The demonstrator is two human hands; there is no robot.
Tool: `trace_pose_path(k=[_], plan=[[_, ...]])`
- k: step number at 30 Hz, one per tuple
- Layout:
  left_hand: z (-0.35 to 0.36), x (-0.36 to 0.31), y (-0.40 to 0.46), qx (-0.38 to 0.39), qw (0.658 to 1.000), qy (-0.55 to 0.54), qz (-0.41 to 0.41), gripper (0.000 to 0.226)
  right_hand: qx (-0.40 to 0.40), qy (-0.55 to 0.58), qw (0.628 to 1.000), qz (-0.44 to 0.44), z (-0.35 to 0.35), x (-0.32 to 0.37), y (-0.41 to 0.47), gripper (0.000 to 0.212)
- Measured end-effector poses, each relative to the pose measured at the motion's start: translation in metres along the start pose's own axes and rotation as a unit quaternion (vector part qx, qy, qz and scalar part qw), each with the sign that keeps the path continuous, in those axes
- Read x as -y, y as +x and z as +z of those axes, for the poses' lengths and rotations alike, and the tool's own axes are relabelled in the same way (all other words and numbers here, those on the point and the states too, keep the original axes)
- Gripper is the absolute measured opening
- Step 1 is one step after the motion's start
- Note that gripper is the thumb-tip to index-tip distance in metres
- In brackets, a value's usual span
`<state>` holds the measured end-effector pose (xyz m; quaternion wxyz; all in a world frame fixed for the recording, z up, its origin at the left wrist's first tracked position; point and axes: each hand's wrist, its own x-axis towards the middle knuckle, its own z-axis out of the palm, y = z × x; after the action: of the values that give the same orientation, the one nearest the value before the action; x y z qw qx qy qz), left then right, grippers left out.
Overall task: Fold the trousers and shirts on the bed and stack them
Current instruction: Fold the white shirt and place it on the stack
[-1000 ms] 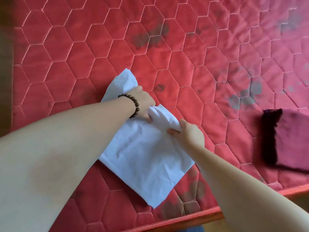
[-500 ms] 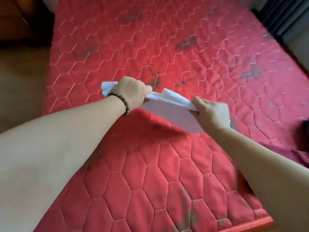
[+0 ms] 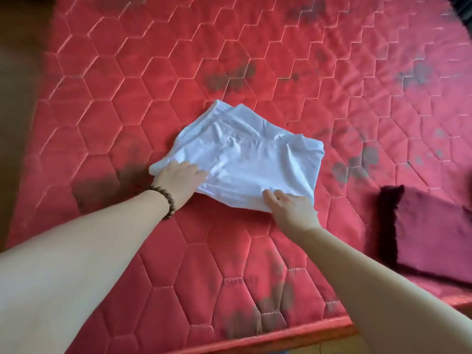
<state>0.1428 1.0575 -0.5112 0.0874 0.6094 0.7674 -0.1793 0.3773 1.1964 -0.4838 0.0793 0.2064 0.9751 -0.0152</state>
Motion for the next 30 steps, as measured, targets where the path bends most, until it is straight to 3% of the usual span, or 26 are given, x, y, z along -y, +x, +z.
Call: trace_pose_path(k=[5,9,13,15,17,21,23,24,26,30], plan=[[0.019,0.010,-0.036,-0.024,0.998,-0.009,-0.051,0.036,0.018,0.055,0.998,-0.019,0.013,0.044,-0.020,0.045],[0.010,0.027,-0.060,-0.042,0.986,-0.026,-0.157,0.031,0.019,0.071,0.997,-0.037,0.008,0.101,-0.029,0.044],[0.020,0.038,-0.092,-0.069,0.966,-0.052,-0.243,0.030,0.116,0.144,0.978,-0.092,0.016,0.157,-0.031,0.030],[0.031,0.041,-0.105,-0.096,0.941,-0.113,-0.305,0.039,0.128,0.159,0.974,-0.093,0.019,0.160,-0.027,0.041],[0.040,0.042,-0.111,-0.117,0.882,-0.257,-0.377,0.049,0.080,0.164,0.981,-0.067,0.015,0.145,-0.014,0.048],[0.049,0.039,-0.097,-0.165,0.658,-0.542,-0.496,0.061,0.011,0.150,0.989,0.016,0.014,0.091,0.040,0.058],[0.049,0.040,-0.084,-0.198,0.546,-0.633,-0.511,0.062,0.008,0.150,0.986,0.066,0.017,0.067,0.075,0.067],[0.048,0.040,-0.078,-0.213,0.509,-0.664,-0.505,0.063,0.015,0.162,0.982,0.097,0.019,0.057,0.092,0.073],[0.045,0.044,-0.067,-0.238,0.483,-0.689,-0.485,0.068,0.041,0.193,0.968,0.158,0.019,0.043,0.123,0.083],[0.037,0.054,-0.049,-0.274,0.502,-0.675,-0.466,0.067,0.103,0.302,0.936,0.148,0.018,0.036,0.155,0.092]])
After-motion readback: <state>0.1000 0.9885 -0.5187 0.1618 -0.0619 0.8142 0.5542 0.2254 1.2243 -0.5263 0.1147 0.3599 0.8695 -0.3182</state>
